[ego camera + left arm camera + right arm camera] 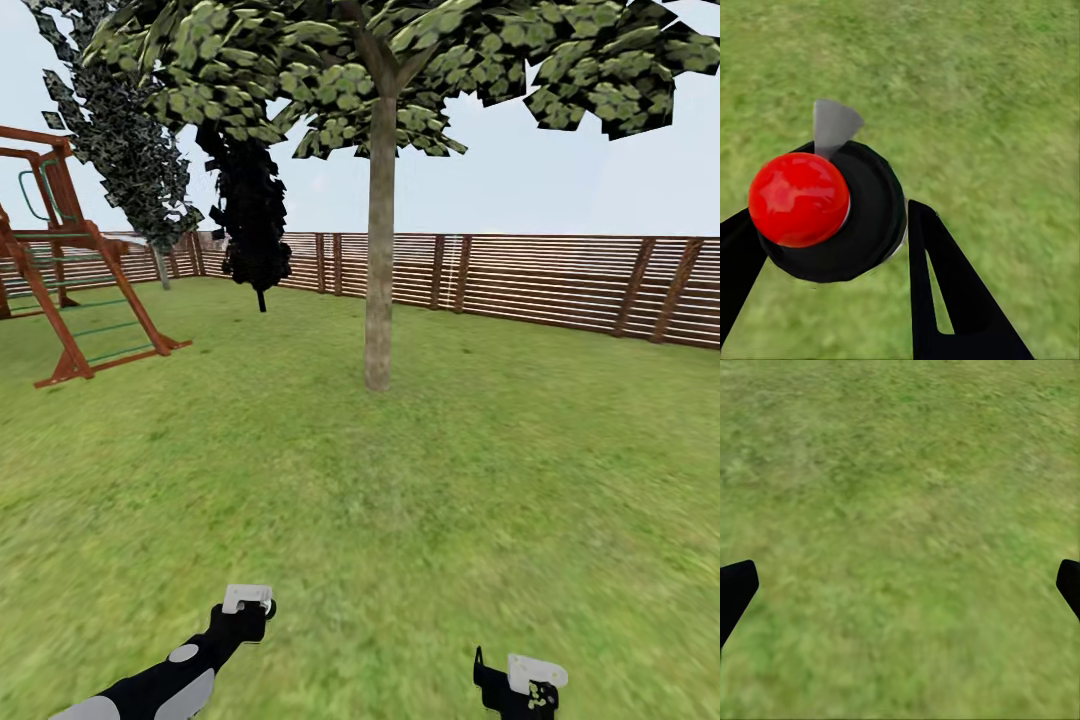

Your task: In the garden, pick up the pesticide atomizer on the floor and spray pesticide onto both trees until each tree trunk is fully covered.

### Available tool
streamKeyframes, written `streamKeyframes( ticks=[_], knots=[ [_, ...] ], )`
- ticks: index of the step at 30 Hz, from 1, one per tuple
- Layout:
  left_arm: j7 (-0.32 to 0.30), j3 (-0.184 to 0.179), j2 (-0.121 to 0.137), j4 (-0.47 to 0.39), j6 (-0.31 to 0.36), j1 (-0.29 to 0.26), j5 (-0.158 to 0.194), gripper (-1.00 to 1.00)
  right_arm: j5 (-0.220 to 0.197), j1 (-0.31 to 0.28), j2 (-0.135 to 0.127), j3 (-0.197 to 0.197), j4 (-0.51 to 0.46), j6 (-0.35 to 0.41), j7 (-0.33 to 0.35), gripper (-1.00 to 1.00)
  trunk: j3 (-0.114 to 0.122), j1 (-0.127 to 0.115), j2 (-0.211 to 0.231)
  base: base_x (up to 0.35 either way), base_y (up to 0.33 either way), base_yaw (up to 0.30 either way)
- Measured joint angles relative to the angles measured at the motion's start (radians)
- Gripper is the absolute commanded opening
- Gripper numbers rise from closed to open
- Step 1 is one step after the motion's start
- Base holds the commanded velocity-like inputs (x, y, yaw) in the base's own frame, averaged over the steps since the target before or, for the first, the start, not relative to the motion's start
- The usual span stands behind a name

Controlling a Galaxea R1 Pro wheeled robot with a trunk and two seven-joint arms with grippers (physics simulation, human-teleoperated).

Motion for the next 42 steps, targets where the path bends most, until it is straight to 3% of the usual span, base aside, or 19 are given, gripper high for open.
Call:
streamKeyframes(
  ticks=[42],
  knots=[
    [0.000,0.000,0.000,0.000,0.001,0.000,-0.002,-1.00,-0.001,0.000,0.000,0.001,0.000,0.000,0.002,1.00,0.000,0.000,0.000,0.334,0.000,0.000]
  ],
)
